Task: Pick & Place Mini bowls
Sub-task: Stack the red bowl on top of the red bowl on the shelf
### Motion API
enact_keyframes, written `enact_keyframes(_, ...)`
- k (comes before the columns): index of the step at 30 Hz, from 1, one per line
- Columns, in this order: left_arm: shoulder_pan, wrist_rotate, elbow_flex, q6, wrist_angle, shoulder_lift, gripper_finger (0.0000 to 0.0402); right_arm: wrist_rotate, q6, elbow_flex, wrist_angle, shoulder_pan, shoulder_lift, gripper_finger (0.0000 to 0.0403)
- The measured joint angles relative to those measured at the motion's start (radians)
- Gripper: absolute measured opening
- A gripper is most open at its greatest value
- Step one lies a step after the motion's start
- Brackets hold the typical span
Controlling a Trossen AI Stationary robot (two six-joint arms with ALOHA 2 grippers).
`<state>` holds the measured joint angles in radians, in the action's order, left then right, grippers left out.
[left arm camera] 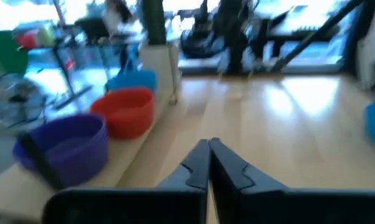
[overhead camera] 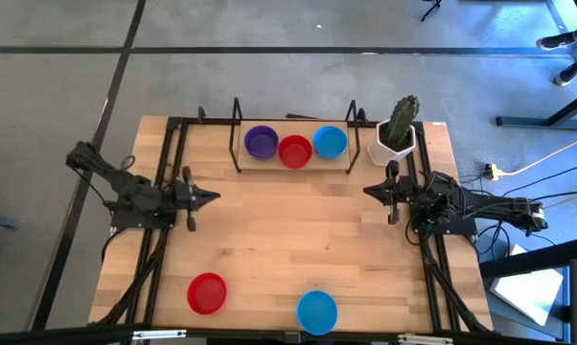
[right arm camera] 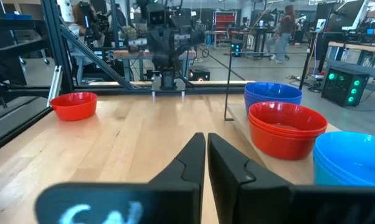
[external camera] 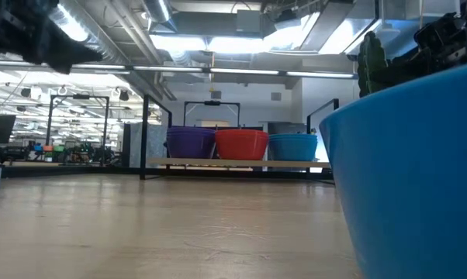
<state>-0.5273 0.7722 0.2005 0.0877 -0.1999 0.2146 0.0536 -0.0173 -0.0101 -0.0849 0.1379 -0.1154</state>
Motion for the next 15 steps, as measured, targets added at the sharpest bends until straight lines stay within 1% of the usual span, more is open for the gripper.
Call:
enact_keyframes(1, 0.010, -0.015, 0.000, -0.025, 0.006, -0.033, 0.0001, 0.000, -0.011, 0.000, 0.000, 0.000, 0.000, 0.0021)
enact_keyframes(3, 0.038, -0.086, 0.000, -0.062, 0.001, -0.092, 0.0002, 0.000, -0.019, 0.000, 0.000, 0.000, 0.000, 0.0021)
enact_keyframes(4, 0.055, -0.118, -0.007, -0.083, 0.020, -0.113, 0.0002, 0.000, -0.020, 0.000, 0.000, 0.000, 0.000, 0.0021)
enact_keyframes(6, 0.091, -0.165, -0.049, -0.163, 0.110, -0.148, 0.0001, 0.000, -0.019, 0.000, -0.001, 0.000, 0.000, 0.0021)
enact_keyframes(7, 0.111, -0.203, -0.074, -0.204, 0.158, -0.160, 0.0001, 0.000, -0.019, 0.000, -0.003, 0.000, 0.000, 0.0021)
enact_keyframes(9, 0.153, -0.312, -0.122, -0.261, 0.259, -0.173, 0.0001, 0.000, -0.019, 0.000, -0.004, 0.000, 0.000, 0.0021)
enact_keyframes(11, 0.194, -0.408, -0.155, -0.287, 0.271, -0.179, 0.0002, 0.000, -0.019, 0.000, -0.008, 0.000, 0.000, 0.0021)
enact_keyframes(13, 0.226, -0.443, -0.180, -0.309, 0.275, -0.180, 0.0001, 0.000, -0.019, 0.000, -0.008, 0.000, 0.000, 0.0021)
enact_keyframes(15, 0.254, -0.428, -0.192, -0.325, 0.300, -0.181, 0.0001, 0.000, -0.019, 0.000, -0.008, 0.000, 0.000, 0.0021)
